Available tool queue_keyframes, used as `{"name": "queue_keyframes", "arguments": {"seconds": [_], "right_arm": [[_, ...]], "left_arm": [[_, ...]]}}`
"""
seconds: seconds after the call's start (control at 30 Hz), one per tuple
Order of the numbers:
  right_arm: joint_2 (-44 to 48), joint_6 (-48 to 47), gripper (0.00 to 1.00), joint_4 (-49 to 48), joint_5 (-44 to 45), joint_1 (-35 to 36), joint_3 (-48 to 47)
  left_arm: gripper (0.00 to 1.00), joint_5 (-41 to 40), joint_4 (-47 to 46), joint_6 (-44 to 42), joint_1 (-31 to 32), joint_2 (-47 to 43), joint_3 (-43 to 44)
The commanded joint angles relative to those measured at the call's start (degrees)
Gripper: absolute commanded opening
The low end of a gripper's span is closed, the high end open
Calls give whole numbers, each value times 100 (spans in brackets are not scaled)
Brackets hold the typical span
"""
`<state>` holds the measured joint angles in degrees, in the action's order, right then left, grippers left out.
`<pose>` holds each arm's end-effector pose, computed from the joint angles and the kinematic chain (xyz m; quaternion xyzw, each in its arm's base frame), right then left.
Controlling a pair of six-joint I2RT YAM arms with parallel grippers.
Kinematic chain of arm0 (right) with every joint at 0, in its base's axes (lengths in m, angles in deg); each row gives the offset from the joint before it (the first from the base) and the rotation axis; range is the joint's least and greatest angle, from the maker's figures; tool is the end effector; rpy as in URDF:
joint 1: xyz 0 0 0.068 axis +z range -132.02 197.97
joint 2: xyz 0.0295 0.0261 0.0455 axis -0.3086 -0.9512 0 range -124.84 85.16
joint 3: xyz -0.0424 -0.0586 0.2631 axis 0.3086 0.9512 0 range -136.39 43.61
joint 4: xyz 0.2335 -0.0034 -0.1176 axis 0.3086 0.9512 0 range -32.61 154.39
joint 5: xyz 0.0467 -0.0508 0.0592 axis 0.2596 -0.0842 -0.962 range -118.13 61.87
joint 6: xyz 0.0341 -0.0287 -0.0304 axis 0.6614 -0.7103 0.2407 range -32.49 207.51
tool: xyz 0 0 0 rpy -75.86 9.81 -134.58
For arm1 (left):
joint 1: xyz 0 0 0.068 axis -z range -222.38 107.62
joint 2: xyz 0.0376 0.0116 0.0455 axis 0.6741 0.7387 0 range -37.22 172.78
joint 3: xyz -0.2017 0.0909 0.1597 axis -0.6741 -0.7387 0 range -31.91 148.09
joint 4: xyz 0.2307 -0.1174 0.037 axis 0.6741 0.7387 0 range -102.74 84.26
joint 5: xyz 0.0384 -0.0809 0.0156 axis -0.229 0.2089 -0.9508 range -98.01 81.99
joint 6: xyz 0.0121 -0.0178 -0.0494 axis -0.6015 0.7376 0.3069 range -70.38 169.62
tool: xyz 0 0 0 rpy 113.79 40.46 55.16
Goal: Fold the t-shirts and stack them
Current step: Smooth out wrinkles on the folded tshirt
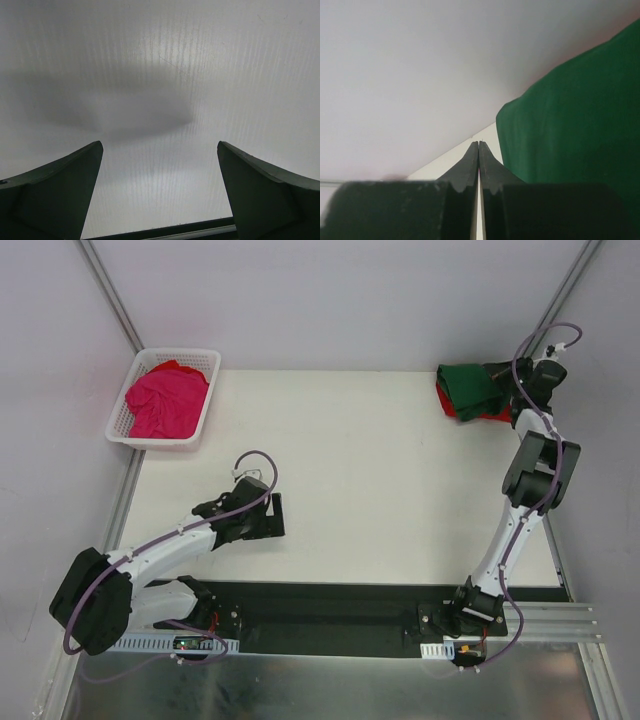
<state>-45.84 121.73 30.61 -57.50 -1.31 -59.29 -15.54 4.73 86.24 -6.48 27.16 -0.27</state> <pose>0.5180 -0.1627 0.2479 0.1533 0.6975 0.2676 0.6468 0.1763 -0.1219 0.1855 -0.0282 0.9381 -0.1511 0.3103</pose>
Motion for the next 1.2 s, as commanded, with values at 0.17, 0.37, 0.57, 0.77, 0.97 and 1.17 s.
{"name": "queue_keyframes", "arguments": {"seconds": [0.17,0.37,0.57,0.77,0.97,1.17], "right_arm": [[-365,244,1,-450,-193,-14,163],[-268,208,1,-494,-61,-49,928],[-128,112,1,-363,27,-57,1438],[-31,-38,1,-327,-69,-93,1544],[408,-64,1,-354,-289,-119,1342],[734,32,1,-363,-237,-215,1052]], "left_arm": [[99,59,-121,29,-31,145,53],[99,67,-130,73,-39,119,9],[99,120,-121,73,-31,128,9],[99,138,-121,117,-30,-74,-140],[99,182,-121,152,-39,-154,-211],[99,191,-121,170,-31,-154,-219]]}}
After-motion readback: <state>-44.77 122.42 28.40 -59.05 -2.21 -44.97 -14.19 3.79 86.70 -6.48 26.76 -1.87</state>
